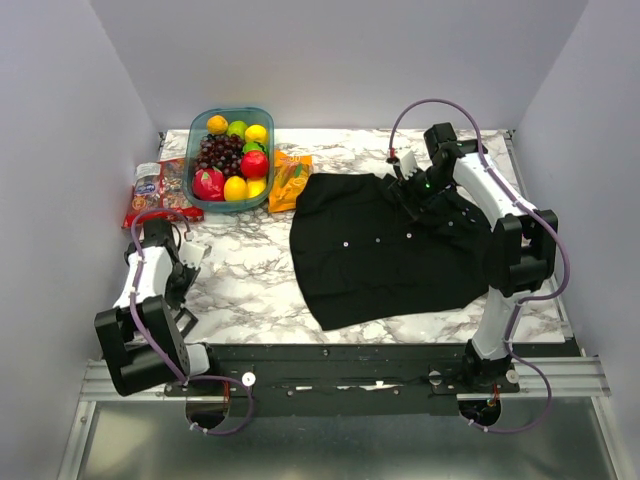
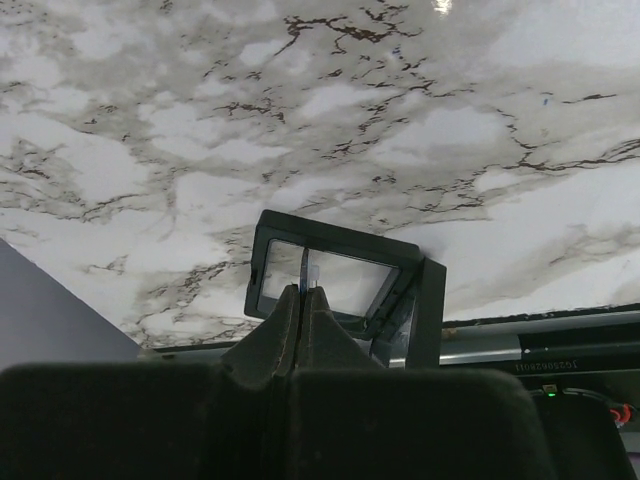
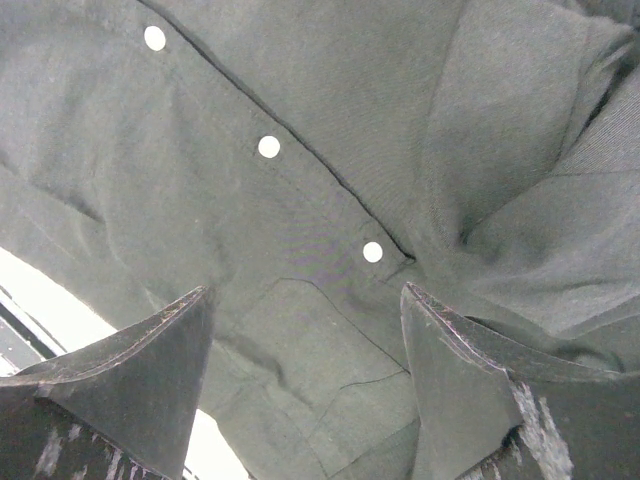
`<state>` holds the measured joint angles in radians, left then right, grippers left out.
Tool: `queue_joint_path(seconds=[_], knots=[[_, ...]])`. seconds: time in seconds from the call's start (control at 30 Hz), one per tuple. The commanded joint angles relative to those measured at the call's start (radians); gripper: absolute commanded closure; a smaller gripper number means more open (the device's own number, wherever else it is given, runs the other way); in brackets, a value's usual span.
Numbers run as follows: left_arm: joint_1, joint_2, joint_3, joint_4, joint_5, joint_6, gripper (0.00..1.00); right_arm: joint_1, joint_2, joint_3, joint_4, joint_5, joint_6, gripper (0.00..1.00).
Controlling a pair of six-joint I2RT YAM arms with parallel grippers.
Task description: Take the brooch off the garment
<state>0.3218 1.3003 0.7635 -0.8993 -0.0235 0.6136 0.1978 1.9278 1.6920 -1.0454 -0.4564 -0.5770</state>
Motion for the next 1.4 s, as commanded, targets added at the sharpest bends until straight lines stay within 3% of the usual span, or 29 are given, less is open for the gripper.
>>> queue_joint_path(seconds=[0.0, 0.4, 0.67, 1.0, 1.37], knots=[[0.01, 0.062, 0.023, 0.085, -0.015, -0.009, 1.0, 0.009, -0.041, -0.023, -0.007, 0.022, -0.015, 0.18], [-0.006, 0.283, 0.321, 0.065, 0.088, -0.095, 1.0, 0.008, -0.053, -0.051, 0.008, 0.039, -0.03, 0.18], [-0.029, 0.268, 0.456, -0.039, 0.08, -0.098, 1.0, 0.008, -0.053, -0.055, 0.018, 0.044, -0.037, 0.18], [-0.03, 0.067, 0.277, -0.153, -0.013, -0.037, 1.0, 0.008, -0.015, -0.032, 0.008, 0.032, -0.029, 0.18], [-0.133, -0.056, 0.146, -0.236, 0.057, -0.115, 1.0, 0.023, 0.039, 0.025, 0.011, 0.018, -0.02, 0.18]])
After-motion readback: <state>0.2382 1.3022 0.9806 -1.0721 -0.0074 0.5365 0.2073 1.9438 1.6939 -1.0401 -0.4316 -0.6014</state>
